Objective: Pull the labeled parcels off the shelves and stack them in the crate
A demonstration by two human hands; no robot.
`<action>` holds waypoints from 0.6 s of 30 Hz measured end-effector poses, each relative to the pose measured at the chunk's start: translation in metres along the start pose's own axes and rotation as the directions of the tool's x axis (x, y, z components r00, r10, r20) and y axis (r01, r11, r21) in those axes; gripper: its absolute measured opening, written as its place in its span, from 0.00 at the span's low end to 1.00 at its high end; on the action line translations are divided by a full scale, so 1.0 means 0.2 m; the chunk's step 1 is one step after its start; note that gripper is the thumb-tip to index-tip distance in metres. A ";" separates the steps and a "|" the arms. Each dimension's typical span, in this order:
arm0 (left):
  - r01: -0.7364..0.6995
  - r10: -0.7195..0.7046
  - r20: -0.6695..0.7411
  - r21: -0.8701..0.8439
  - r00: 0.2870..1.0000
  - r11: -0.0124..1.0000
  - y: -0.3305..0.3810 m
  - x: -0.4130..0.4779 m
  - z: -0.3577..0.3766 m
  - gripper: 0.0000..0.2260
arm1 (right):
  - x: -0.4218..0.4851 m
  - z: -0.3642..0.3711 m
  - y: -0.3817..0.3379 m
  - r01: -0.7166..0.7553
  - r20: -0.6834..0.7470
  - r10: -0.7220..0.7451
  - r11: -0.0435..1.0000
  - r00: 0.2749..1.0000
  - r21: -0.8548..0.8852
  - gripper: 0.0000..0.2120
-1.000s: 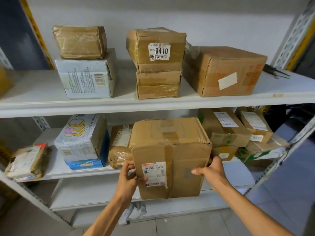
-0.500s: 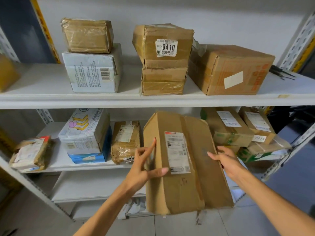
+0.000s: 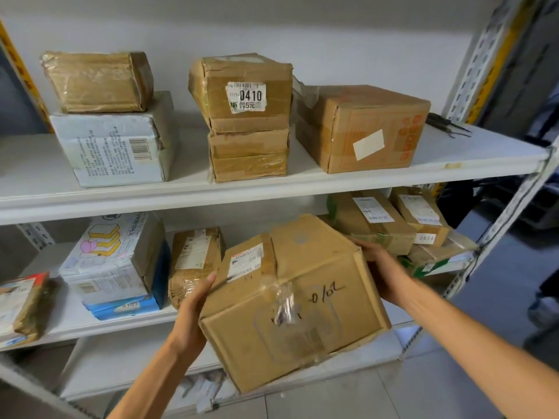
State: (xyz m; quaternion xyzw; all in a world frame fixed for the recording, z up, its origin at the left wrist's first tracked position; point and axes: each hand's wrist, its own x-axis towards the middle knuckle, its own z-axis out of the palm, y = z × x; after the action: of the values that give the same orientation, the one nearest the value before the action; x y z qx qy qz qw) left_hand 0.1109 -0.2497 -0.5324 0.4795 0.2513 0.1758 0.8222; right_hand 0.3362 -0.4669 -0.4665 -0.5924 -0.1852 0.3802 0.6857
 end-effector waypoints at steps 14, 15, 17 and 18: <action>0.012 0.033 -0.079 0.503 0.996 0.864 0.20 0.03 0.06 0.43 | -0.02 -0.02 -0.13 -0.194 0.045 0.201 0.972 0.978 -0.129 0.37; 0.048 -0.001 -0.089 0.527 0.996 0.848 0.22 0.03 0.07 0.44 | -0.01 -0.01 -0.14 -0.221 0.011 0.223 0.969 0.975 -0.107 0.34; 0.095 -0.049 -0.097 0.547 0.994 0.831 0.24 0.04 0.08 0.46 | 0.01 -0.01 -0.15 -0.266 -0.050 0.262 0.960 0.964 -0.093 0.32; 0.108 -0.068 -0.093 0.542 0.993 0.833 0.25 0.04 0.08 0.46 | 0.01 0.00 -0.15 -0.277 -0.065 0.271 0.956 0.960 -0.101 0.32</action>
State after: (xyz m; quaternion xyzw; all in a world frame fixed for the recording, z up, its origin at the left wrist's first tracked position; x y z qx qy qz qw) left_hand 0.1249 -0.2326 -0.4834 0.6756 0.3413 0.0757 0.6491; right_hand 0.3478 -0.4659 -0.4380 -0.6585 -0.1044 0.4457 0.5974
